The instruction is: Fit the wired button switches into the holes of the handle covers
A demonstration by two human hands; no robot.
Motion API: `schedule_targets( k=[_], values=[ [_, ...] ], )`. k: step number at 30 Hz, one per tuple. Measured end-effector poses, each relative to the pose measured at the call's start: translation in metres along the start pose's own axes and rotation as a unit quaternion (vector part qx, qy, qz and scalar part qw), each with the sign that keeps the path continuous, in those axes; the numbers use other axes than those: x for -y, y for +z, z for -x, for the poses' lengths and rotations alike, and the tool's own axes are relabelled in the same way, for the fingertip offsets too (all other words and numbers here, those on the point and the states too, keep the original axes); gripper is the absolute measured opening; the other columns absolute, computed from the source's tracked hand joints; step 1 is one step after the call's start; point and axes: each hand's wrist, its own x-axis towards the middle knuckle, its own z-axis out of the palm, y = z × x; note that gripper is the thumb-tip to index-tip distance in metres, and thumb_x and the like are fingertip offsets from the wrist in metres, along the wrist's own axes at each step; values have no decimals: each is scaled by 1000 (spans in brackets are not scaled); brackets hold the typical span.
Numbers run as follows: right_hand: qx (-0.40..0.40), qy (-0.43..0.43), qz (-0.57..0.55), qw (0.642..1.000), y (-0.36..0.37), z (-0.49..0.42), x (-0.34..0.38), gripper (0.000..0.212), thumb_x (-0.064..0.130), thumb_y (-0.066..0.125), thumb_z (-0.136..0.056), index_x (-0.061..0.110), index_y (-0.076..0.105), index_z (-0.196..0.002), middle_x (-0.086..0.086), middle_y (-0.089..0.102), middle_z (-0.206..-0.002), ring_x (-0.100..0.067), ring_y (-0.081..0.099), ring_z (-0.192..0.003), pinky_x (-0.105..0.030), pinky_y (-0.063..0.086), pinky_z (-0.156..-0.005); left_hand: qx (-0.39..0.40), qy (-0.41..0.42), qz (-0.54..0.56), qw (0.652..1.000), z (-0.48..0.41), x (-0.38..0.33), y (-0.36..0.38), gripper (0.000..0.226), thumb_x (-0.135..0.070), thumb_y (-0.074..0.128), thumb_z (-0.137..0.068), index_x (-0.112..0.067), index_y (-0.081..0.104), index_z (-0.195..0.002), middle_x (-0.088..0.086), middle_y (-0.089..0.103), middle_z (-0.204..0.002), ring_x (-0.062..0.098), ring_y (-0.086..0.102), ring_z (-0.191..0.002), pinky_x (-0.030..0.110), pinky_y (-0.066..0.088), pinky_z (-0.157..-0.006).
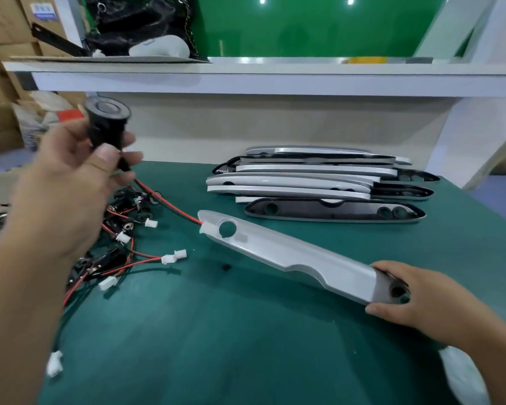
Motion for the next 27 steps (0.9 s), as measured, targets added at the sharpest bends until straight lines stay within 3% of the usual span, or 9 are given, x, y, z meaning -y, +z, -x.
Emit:
schedule_targets(
  k=[6, 10, 12, 14, 16, 18, 22, 25, 27],
  values=[
    [6, 5, -8, 1000, -3, 1, 1, 66, 65, 70, -64, 48, 45, -122, 32, 54, -98, 1, 54, -91, -20, 41, -74, 47, 26, -34, 998, 22, 22, 40, 36, 1, 43, -98, -35, 46, -102, -16, 61, -105, -5, 66, -86, 12, 52, -74],
    [1, 2, -15, 1000, -3, 2, 2, 63, 64, 71, -63, 50, 46, -119, 33, 54, -95, 3, 54, -90, -20, 42, -75, 51, 32, -96, 994, 24, 24, 40, 34, -18, 53, -91, -51, 49, -96, -31, 62, -98, 14, 64, -105, 46, 47, -98],
    [2, 1, -17, 1000, -4, 3, 2, 60, 64, 71, -63, 52, 45, -116, 35, 54, -94, 4, 54, -89, -21, 43, -75, 47, 37, -107, 992, 23, 22, 40, 26, -29, 52, -85, -52, 48, -94, -28, 62, -102, 18, 63, -109, 50, 45, -99],
    [2, 1, -21, 1000, -4, 4, 2, 57, 64, 71, -63, 53, 46, -113, 35, 55, -93, 5, 54, -89, -21, 44, -75, 43, 55, -84, 994, 21, 24, 41, 28, -20, 52, -89, -46, 47, -97, -25, 61, -103, 10, 64, -105, 44, 48, -97],
    [5, -2, -25, 1000, -5, 4, 2, 57, 64, 71, -63, 53, 46, -113, 35, 57, -95, 5, 55, -90, -21, 45, -77, 48, 65, -56, 995, 21, 24, 42, 38, -4, 48, -95, -41, 45, -101, -22, 60, -104, -2, 65, -96, 29, 52, -92],
    [8, -4, -31, 999, -4, 4, 4, 58, 64, 70, -62, 52, 47, -114, 34, 57, -98, 5, 56, -92, -22, 46, -79, 53, 71, -36, 995, 21, 25, 44, 39, -2, 46, -94, -39, 45, -103, -20, 61, -104, -5, 65, -94, 22, 52, -89],
    [6, -8, -35, 999, -6, 6, 6, 60, 63, 71, -62, 53, 46, -115, 33, 58, -100, 4, 55, -94, -23, 46, -81, 68, 61, -36, 995, 21, 28, 47, 29, -19, 47, -85, -43, 46, -102, -34, 63, -98, -2, 64, -98, 32, 50, -91],
    [-13, -17, -50, 998, -9, 9, 10, 50, 64, 72, -60, 58, 45, -103, 35, 59, -92, 7, 56, -88, -22, 47, -75, 98, 36, -44, 994, 27, 37, 50, 29, -22, 50, -84, -43, 46, -103, -35, 64, -98, 4, 63, -104, 43, 46, -98],
    [-31, -20, -56, 998, -10, 10, 14, 48, 64, 72, -59, 62, 41, -96, 35, 58, -88, 8, 55, -85, -21, 46, -70, 109, 35, -82, 990, 33, 44, 53, 36, -19, 58, -87, -50, 46, -102, -38, 59, -102, 2, 59, -106, 36, 44, -97]
  ],
)
